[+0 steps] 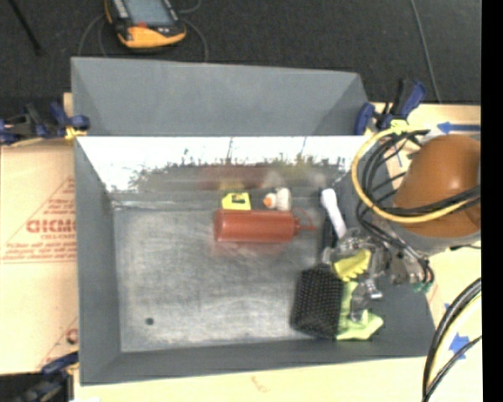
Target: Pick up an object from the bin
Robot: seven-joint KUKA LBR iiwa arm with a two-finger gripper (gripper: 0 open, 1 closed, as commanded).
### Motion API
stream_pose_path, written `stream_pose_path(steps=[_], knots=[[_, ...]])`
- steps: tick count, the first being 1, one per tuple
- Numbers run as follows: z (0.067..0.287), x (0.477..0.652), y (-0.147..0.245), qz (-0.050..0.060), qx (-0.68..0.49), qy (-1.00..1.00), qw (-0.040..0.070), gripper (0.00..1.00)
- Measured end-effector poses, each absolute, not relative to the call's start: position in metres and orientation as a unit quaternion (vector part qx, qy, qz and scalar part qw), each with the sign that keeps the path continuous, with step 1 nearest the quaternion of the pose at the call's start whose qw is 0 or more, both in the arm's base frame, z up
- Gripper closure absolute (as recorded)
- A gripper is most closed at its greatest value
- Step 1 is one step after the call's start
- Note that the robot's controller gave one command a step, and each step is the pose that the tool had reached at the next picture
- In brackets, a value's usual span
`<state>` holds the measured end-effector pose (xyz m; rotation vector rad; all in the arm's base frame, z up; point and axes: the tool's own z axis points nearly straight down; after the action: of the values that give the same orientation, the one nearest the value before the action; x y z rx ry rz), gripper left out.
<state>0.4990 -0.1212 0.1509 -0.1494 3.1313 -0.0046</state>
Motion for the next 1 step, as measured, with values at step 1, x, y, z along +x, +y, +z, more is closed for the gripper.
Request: stream_pose_path(steps=[1], knots=[[0.0863,0.5135,-0.1014,-0.006,-0.148,0.989,0.006,1.00]])
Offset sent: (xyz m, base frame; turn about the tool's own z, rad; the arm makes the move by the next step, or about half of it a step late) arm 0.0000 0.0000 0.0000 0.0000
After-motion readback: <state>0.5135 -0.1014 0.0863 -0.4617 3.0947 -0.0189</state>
